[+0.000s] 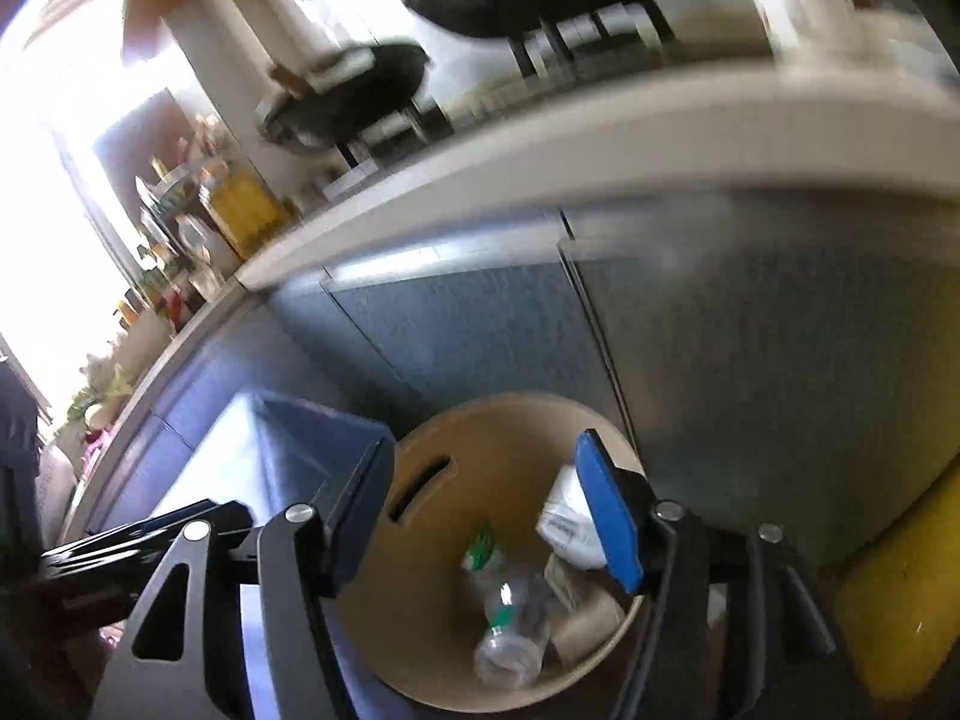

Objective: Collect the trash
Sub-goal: 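Release the carton and packet into the bin, return both grippers to the table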

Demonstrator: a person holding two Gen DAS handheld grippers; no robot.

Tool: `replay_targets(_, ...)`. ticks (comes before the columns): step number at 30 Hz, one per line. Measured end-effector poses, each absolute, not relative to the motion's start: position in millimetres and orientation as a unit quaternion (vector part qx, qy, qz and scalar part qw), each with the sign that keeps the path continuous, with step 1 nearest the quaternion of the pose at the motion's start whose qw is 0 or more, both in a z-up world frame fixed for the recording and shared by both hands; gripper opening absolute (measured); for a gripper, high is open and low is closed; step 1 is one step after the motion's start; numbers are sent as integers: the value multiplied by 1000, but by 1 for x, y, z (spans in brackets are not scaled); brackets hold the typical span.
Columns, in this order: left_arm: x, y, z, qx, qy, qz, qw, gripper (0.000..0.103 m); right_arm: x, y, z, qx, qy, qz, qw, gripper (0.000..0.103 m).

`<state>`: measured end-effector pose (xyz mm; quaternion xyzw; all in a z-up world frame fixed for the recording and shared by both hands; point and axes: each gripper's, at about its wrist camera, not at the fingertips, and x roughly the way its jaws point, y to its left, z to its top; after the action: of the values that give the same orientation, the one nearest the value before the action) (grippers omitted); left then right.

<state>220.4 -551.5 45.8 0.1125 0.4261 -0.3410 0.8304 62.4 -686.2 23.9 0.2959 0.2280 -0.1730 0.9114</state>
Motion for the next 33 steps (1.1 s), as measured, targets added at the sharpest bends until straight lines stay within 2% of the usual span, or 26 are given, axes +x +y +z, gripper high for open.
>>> replay_targets(5,171,-487,118,82,324,-357,872,53,31,-670,82,288,148,-148,935,62)
replay_targets(10,110,-419,137,97,259,-313,909,55,-7,-636,102,303,115,-119,938,62)
replay_targets(17,54,-333,124,84,251,-240,934,57,-36,-570,63,323,179,-104,923,63)
replay_targets(22,27,-280,108,67,267,-209,939,58,-56,-515,36,326,245,-87,909,73)
replay_targets(33,-12,-169,88,14,269,-132,954,60,-54,-410,52,253,297,-25,920,75)
